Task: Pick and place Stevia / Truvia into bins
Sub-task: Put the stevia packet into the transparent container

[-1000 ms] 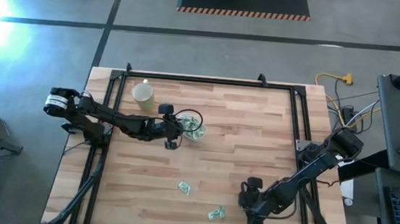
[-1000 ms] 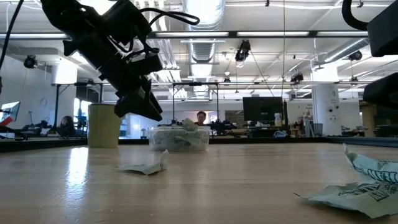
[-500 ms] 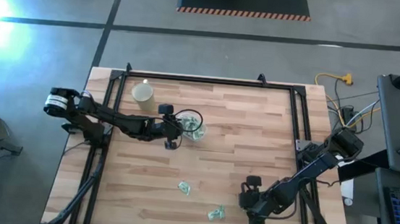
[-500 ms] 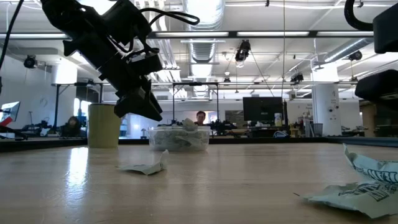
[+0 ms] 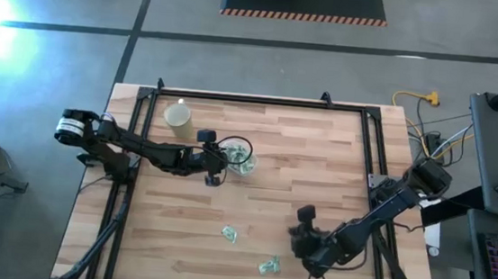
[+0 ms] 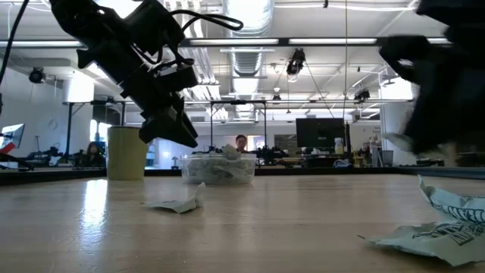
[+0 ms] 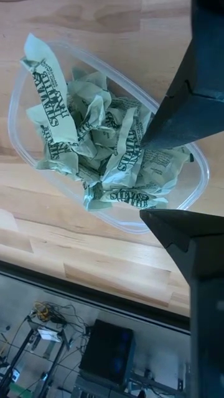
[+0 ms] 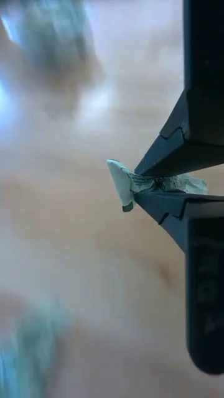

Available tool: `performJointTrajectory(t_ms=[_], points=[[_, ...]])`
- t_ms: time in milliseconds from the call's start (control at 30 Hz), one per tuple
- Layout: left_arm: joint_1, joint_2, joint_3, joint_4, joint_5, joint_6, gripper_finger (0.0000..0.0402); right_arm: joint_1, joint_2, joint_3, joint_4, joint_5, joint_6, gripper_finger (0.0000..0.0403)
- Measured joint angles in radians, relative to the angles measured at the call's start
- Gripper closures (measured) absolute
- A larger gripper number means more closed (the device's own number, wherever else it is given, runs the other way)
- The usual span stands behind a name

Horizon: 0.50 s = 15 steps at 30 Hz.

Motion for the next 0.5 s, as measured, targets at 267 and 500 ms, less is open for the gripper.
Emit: performJointTrajectory(t_ms=[267, 500], points=[[0.0, 0.0, -0.007, -0.001, -0.001, 0.0, 0.0253, -0.079, -0.002, 0.047, 0.004, 0.31, -0.219, 0.0365], [0.0, 0.0, -0.014, -0.002, -0.001, 0.001, 0.0253, -0.239, -0.002, 0.108, 0.011, 0.369, -0.366, 0.0365]])
